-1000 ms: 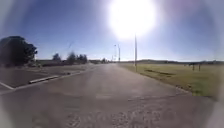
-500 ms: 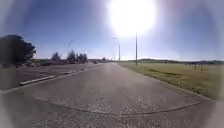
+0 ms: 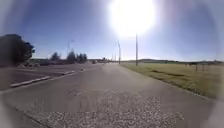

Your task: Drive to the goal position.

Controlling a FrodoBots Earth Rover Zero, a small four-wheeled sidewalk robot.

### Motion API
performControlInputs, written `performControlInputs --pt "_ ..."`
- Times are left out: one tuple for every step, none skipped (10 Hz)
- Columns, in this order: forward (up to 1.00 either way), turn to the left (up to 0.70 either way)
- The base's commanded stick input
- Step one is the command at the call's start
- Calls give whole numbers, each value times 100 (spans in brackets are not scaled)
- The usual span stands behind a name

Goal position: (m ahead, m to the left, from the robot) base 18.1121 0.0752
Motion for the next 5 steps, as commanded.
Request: performControlInputs --pt "100 0" --pt "100 0" --pt "100 0" --pt "100 0" --pt "100 0"
